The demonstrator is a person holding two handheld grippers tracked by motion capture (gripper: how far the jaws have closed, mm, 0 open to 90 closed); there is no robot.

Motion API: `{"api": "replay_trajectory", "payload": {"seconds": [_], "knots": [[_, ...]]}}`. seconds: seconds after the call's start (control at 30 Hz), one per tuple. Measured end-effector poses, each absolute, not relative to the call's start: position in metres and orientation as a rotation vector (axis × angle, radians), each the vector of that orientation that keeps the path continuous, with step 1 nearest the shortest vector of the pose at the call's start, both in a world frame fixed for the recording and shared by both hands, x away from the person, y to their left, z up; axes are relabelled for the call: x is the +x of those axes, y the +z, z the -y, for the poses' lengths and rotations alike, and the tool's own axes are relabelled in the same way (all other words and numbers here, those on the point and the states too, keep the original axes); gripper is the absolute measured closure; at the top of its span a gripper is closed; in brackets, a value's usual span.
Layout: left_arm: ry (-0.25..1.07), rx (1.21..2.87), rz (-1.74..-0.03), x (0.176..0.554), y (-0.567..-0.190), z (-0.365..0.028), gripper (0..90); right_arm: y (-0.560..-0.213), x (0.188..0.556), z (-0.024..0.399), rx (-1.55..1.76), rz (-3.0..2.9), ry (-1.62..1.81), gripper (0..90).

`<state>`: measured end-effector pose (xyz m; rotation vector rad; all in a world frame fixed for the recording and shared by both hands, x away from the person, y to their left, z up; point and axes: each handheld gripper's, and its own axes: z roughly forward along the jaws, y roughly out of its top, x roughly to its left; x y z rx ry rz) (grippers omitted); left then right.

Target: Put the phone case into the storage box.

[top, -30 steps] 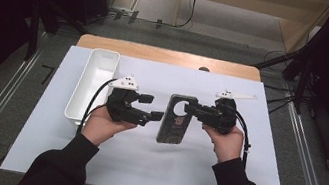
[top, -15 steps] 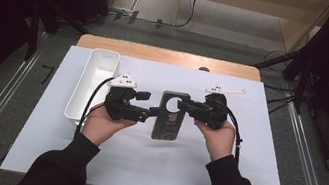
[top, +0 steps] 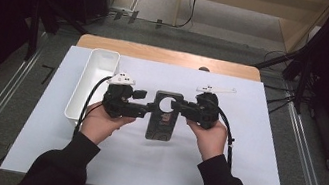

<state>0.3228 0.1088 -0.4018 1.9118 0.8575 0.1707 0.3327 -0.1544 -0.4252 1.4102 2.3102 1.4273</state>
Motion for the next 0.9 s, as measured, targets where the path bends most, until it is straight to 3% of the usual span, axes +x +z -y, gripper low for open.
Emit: {"api": "replay_trajectory", "payload": {"seconds": [0.3,0.53,0.9], "knots": [[0.218,1.909,-0.927,0.326,-0.406,-0.108,34.8,-0.423,0.338,0.144,1.435,-2.293,1.409,69.9],[0.226,1.919,-0.955,0.328,-0.408,-0.104,43.7,-0.422,0.339,0.136,1.45,-2.277,1.401,69.9],[0.262,1.914,-0.99,0.33,-0.41,-0.101,49.9,-0.421,0.337,0.131,1.464,-2.248,1.4,69.8]]}}
